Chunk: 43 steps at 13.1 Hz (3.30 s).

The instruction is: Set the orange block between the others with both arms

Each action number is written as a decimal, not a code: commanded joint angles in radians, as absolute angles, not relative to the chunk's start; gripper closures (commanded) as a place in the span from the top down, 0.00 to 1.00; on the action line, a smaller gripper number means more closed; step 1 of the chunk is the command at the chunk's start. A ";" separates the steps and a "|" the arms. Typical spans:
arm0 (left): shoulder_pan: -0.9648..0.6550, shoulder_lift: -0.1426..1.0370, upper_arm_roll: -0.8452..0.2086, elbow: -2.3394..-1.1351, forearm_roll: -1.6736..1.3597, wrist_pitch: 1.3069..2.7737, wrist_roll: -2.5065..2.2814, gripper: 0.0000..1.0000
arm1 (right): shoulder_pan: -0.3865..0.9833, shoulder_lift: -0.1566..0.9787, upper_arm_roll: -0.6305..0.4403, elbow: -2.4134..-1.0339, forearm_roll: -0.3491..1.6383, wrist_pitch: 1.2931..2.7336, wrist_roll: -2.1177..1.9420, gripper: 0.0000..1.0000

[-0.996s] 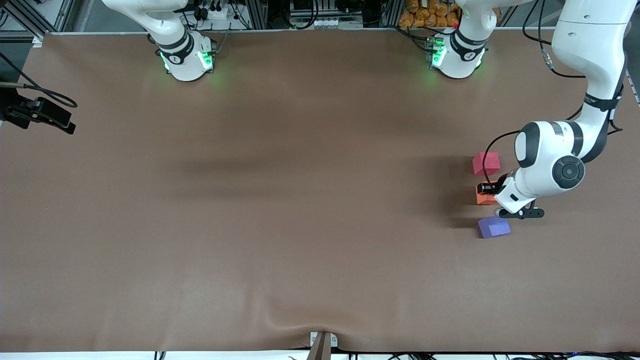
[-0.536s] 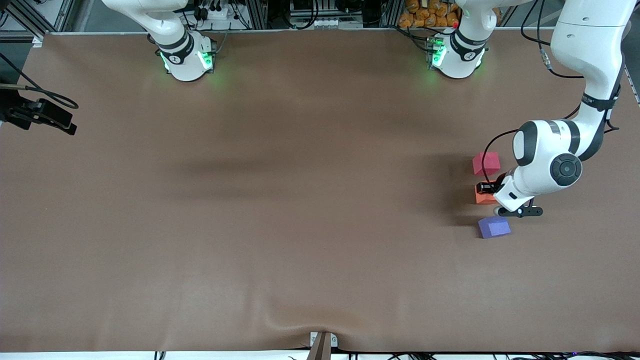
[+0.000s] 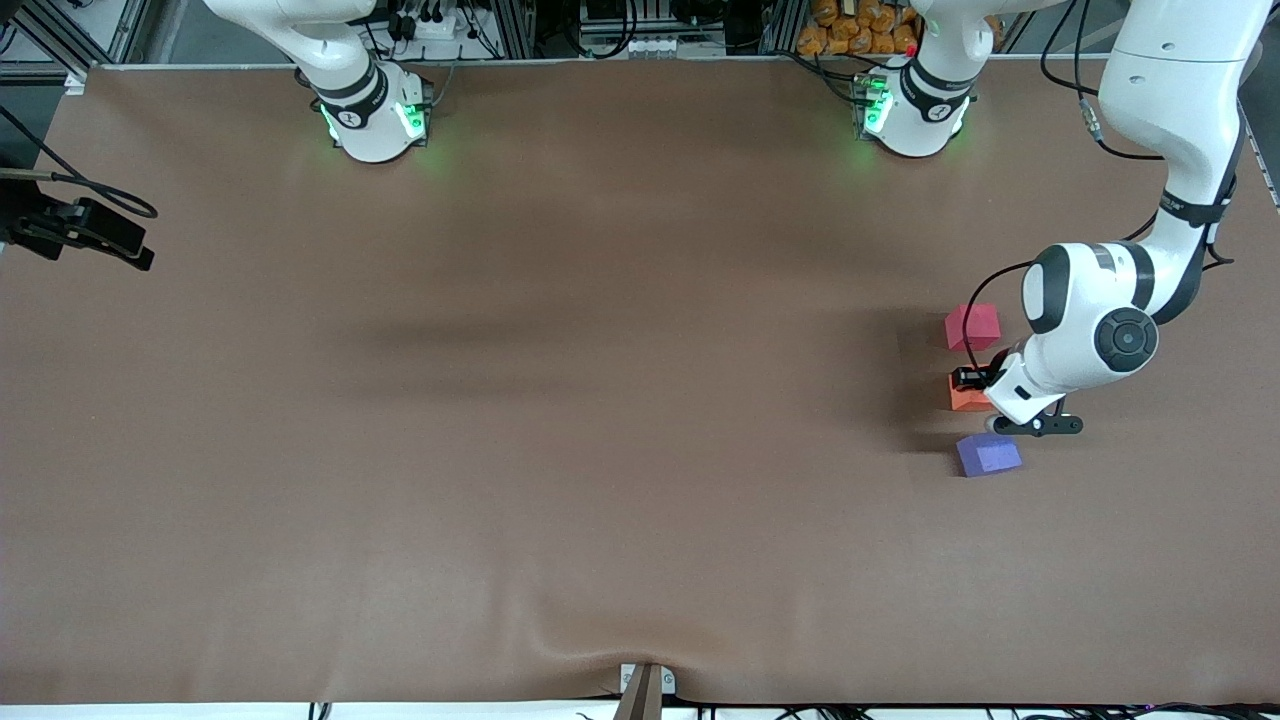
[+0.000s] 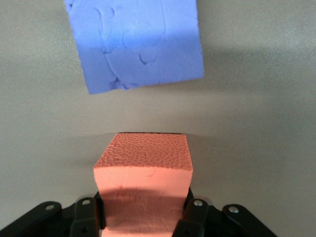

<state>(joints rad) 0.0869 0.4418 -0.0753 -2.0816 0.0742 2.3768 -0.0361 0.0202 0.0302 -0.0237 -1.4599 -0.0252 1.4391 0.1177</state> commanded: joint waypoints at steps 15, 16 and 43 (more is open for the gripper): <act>0.103 0.454 -0.080 -2.085 0.098 2.408 -0.028 0.42 | 0.025 0.031 -0.018 -1.454 -0.046 1.431 0.137 1.00; 0.101 0.454 -0.080 -2.083 0.112 2.408 -0.023 0.47 | 0.026 0.031 -0.020 -1.454 -0.048 1.431 0.137 1.00; 0.089 0.187 -0.120 -1.373 0.040 1.500 -0.026 1.00 | 0.031 0.032 -0.018 -1.456 -0.046 1.430 0.137 1.00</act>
<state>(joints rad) 0.0854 0.1775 -0.1162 -1.4117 0.0468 1.5260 -0.0347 0.0233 0.0321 -0.0210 -1.4602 -0.0252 1.4378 0.1177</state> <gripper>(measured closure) 0.000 0.000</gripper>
